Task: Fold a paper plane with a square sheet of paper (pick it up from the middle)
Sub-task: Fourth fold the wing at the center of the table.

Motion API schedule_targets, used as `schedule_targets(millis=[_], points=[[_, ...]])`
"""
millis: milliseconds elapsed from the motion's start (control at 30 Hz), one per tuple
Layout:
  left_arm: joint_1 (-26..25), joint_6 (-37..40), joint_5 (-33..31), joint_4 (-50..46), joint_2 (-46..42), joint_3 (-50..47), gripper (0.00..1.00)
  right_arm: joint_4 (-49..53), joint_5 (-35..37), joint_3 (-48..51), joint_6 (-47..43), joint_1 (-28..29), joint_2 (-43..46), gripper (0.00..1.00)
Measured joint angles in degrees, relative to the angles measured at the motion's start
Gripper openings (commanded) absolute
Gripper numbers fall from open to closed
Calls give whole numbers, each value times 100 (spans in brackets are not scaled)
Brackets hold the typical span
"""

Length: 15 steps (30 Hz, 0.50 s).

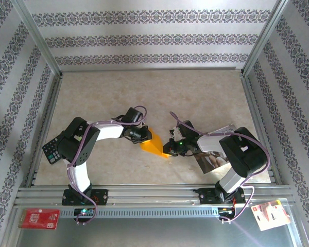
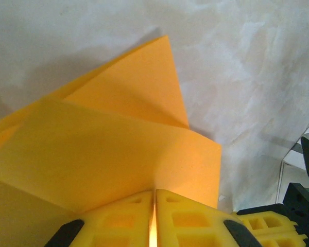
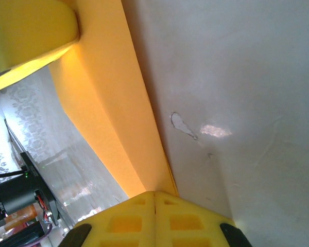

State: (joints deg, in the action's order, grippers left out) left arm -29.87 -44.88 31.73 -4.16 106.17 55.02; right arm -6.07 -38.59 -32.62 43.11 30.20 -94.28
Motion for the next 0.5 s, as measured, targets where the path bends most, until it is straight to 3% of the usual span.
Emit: schedule_targets(millis=[500], points=[[730,249,-24,-17,50,74,10,2,-11,0,-20,-9,-2,0]])
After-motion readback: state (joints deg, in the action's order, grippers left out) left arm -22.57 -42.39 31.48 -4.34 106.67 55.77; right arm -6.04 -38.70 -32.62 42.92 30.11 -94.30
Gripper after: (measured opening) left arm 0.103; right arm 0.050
